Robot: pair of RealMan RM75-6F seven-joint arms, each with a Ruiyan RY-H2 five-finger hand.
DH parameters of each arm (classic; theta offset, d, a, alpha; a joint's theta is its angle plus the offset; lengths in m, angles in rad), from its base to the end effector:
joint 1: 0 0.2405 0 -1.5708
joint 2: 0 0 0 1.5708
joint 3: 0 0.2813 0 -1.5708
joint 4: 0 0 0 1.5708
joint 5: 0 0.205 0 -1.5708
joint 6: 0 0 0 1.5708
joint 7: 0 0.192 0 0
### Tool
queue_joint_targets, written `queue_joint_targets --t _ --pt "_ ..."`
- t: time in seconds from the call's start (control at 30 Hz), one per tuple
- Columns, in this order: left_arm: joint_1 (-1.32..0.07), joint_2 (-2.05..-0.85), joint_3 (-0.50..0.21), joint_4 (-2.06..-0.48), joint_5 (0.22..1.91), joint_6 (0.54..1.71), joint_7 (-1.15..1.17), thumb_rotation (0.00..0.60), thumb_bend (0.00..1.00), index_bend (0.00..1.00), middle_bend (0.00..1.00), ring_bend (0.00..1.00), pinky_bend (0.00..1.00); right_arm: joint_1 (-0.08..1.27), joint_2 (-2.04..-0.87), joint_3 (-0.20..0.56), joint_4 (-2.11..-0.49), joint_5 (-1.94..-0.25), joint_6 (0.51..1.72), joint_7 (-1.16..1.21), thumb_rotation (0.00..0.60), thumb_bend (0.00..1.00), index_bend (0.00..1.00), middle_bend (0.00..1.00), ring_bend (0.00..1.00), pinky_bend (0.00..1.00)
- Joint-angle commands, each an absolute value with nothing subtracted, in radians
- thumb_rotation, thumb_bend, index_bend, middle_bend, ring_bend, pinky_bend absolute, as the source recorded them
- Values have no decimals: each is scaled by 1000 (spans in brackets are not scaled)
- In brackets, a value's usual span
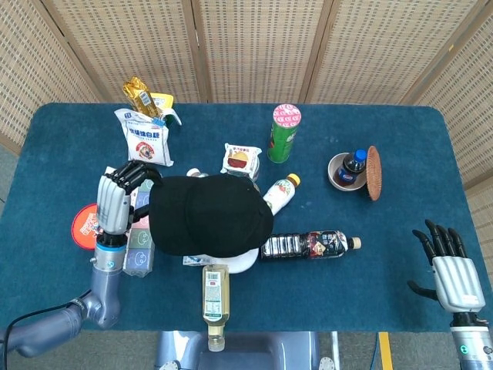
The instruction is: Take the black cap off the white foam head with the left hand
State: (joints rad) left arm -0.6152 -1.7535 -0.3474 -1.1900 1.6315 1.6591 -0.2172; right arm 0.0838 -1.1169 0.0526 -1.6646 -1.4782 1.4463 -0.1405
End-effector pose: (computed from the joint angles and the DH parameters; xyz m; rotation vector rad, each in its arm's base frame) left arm -0.1193 0.3787 0.0771 -1.2438 -0.6325 -1.9113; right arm -0.3273 -0.2297 0.1651 1.4235 -0.8721 0.8083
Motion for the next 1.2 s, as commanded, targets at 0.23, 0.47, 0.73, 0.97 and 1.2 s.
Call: queue_joint_targets --t 0.23,0.47,0.73,0.97,1.2 --pt "-637 -1683 -390 -1332 1570 1605 -210 600 344 700 590 436 654 87 -1117 55 -1660 -1469 1438 -137 600 0 142 28 18 0" --pt "-659 -1639 -463 -1422 1506 1586 -203 600 344 700 590 435 654 87 -1117 54 -1663 -1470 1436 -138 600 0 143 28 18 0" --pt "-639 -1579 -516 -1370 1423 1578 -233 600 344 701 590 436 654 83 -1110 52 -1667 -1473 1443 -126 600 0 142 28 18 0" --pt "-591 -1562 -499 -1146 1327 1507 -357 600 345 700 590 436 654 81 -1105 47 -1676 -1488 1449 -121 600 0 142 28 18 0" --pt "-545 -1601 -434 -1006 1305 1467 -467 600 344 700 590 436 654 79 -1100 39 -1687 -1506 1454 -118 600 0 143 28 18 0"
